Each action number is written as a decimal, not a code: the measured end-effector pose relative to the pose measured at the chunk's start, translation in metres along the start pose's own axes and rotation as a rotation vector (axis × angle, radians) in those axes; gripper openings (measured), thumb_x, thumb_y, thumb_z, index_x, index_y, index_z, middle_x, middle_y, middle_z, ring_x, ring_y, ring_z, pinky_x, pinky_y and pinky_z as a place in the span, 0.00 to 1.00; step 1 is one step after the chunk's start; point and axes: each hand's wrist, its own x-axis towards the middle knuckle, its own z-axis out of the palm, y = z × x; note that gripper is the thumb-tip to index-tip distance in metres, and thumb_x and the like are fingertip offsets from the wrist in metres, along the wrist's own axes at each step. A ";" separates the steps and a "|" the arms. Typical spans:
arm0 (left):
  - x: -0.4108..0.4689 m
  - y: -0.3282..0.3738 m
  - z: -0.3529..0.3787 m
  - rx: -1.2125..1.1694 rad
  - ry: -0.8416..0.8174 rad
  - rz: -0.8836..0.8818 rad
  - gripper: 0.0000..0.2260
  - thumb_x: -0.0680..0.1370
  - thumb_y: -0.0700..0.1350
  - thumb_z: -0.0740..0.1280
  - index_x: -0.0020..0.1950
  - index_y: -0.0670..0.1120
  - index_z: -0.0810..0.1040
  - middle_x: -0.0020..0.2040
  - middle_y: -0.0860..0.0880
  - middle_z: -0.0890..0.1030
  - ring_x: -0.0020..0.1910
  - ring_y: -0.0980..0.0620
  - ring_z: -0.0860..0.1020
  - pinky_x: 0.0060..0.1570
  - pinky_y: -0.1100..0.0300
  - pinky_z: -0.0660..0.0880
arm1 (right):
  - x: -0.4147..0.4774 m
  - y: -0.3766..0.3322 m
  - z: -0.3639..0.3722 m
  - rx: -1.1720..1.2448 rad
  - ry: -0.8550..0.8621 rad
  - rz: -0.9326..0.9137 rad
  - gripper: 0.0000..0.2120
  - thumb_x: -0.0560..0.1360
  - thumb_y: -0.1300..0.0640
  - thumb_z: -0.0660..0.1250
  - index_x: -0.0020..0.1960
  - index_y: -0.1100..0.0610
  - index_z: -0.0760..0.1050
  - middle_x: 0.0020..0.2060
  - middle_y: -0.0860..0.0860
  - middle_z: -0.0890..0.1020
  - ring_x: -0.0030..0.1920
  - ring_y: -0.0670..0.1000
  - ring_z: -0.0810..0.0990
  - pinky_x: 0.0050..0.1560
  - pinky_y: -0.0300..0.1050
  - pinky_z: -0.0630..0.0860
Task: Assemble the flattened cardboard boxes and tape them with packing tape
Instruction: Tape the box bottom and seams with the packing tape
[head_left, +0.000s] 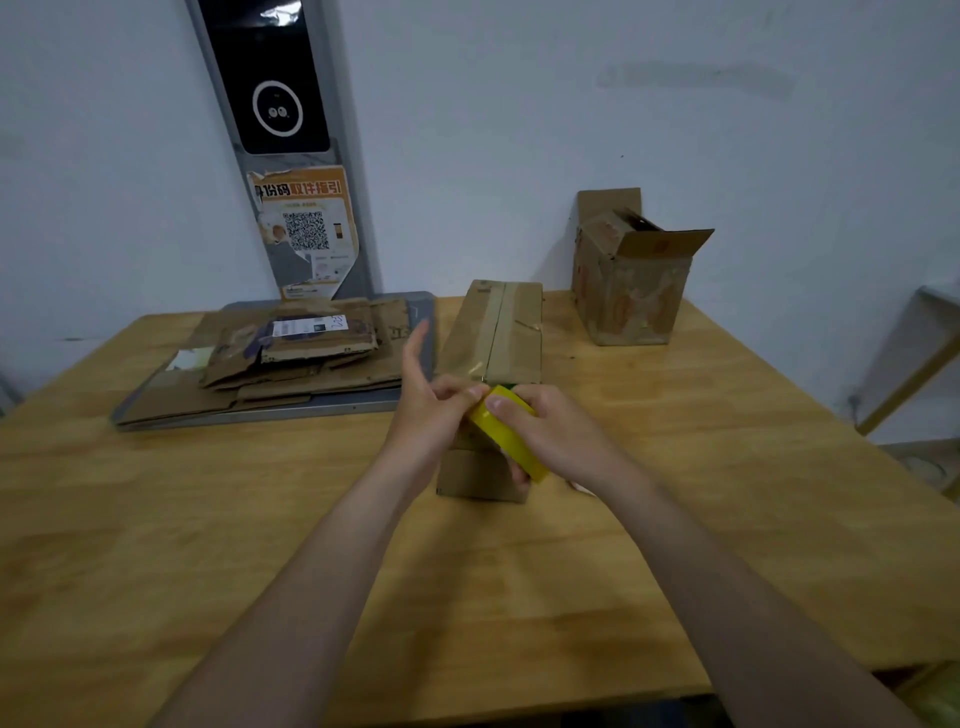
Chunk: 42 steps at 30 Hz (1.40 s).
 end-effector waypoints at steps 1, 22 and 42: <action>0.002 0.001 -0.005 -0.024 -0.029 -0.056 0.36 0.79 0.37 0.72 0.76 0.64 0.60 0.44 0.47 0.85 0.51 0.47 0.83 0.56 0.50 0.80 | -0.001 0.002 -0.003 -0.061 -0.002 0.008 0.18 0.82 0.43 0.61 0.45 0.56 0.74 0.25 0.59 0.81 0.25 0.59 0.81 0.27 0.44 0.74; 0.015 0.012 -0.049 0.095 0.146 0.027 0.02 0.78 0.40 0.74 0.48 0.45 0.87 0.37 0.47 0.87 0.36 0.55 0.84 0.40 0.62 0.83 | -0.019 -0.015 -0.067 -0.476 -0.128 -0.075 0.14 0.80 0.42 0.67 0.43 0.51 0.79 0.31 0.45 0.85 0.32 0.47 0.86 0.34 0.39 0.75; 0.069 -0.039 -0.057 0.004 0.347 0.071 0.03 0.80 0.42 0.72 0.47 0.48 0.85 0.38 0.51 0.85 0.38 0.54 0.81 0.48 0.52 0.82 | 0.031 0.026 -0.097 -0.971 0.421 -0.325 0.28 0.80 0.37 0.53 0.29 0.50 0.74 0.21 0.47 0.70 0.25 0.46 0.70 0.27 0.43 0.59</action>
